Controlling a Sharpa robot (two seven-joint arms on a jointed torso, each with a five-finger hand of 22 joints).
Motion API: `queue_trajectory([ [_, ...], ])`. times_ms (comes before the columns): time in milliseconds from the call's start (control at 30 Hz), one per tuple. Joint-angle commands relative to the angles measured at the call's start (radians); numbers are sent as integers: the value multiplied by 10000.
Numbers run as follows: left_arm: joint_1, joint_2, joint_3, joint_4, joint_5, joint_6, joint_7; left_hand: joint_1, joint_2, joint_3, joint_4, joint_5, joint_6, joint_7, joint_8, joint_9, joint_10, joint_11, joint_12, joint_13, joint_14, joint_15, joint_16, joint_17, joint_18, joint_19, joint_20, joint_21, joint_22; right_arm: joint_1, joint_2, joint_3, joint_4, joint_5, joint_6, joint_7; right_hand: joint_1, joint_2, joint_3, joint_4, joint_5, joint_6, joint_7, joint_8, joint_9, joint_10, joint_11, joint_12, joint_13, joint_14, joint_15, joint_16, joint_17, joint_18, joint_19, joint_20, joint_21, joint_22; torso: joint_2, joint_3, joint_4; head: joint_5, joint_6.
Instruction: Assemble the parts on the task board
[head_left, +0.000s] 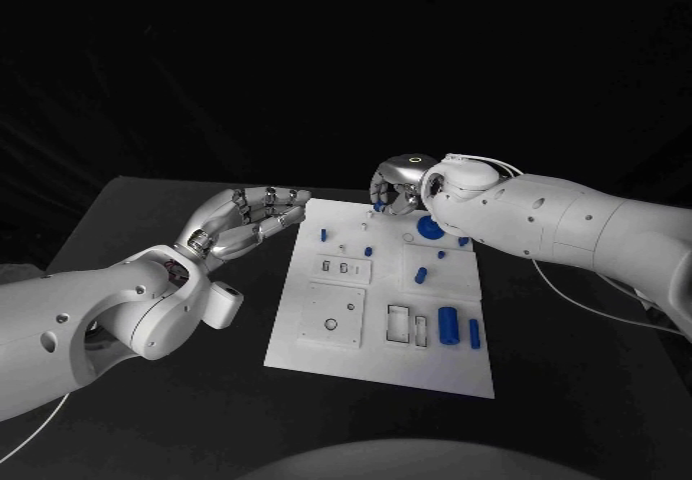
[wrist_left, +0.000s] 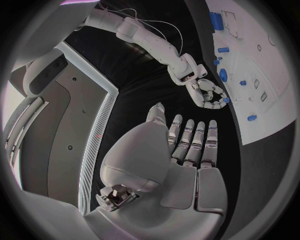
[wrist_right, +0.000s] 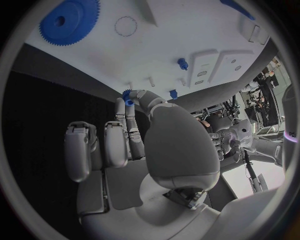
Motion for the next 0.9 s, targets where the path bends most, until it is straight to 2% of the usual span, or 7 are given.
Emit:
queue_trajectory([
  [33, 27, 6, 12, 39, -42, -29, 92, 121, 9, 51, 14, 49, 83, 165, 53, 0, -30, 41, 52, -12, 30, 20, -6, 6, -28, 42, 33, 39, -1, -5, 100, 3, -118, 109, 253, -29, -70, 81, -13, 15, 42, -91, 15, -41, -26, 24, 25, -50, -9, 1, 81, -69, -17, 75, -15, 18, -14, 1208, 31, -11, 26, -26, -3],
  [333, 35, 23, 13, 26, -42, -9, 78, 121, 9, 51, 14, 49, 83, 165, 53, 0, -30, 41, 52, -12, 30, 20, -6, 6, -28, 42, 33, 39, -1, -39, 344, 4, -277, 148, 324, 21, -68, 96, 0, 8, 30, -143, 32, -94, -41, 6, 40, -89, -13, -24, 96, -89, -55, 80, -38, 35, -32, 1193, 6, -5, 30, -65, -34],
  [533, 37, 28, 13, 30, -42, 3, 62, 135, -4, 53, 15, 62, 88, 171, 57, 0, -32, 44, 62, -14, 30, 14, 5, 5, -28, 48, 34, 40, -3, -60, 498, 3, -458, 132, 477, -27, -62, 104, 14, -6, 19, -190, 43, -149, -59, -32, 55, -138, -19, -62, 103, -121, -118, 92, -78, 47, -64, 1163, 4, -14, 27, -82, -45],
  [900, 38, 69, 12, 21, -42, 59, 35, 135, -4, 53, 15, 62, 88, 171, 57, 0, -32, 44, 62, -14, 30, 14, 5, 5, -28, 48, 34, 40, -3, -192, 697, 3, -739, -48, 664, -255, -51, 121, 56, -55, -12, -338, 65, -327, -120, -195, 105, -303, -27, -272, 141, -289, -446, 123, -210, 86, -167, 1079, 0, -11, 27, -84, -65],
])
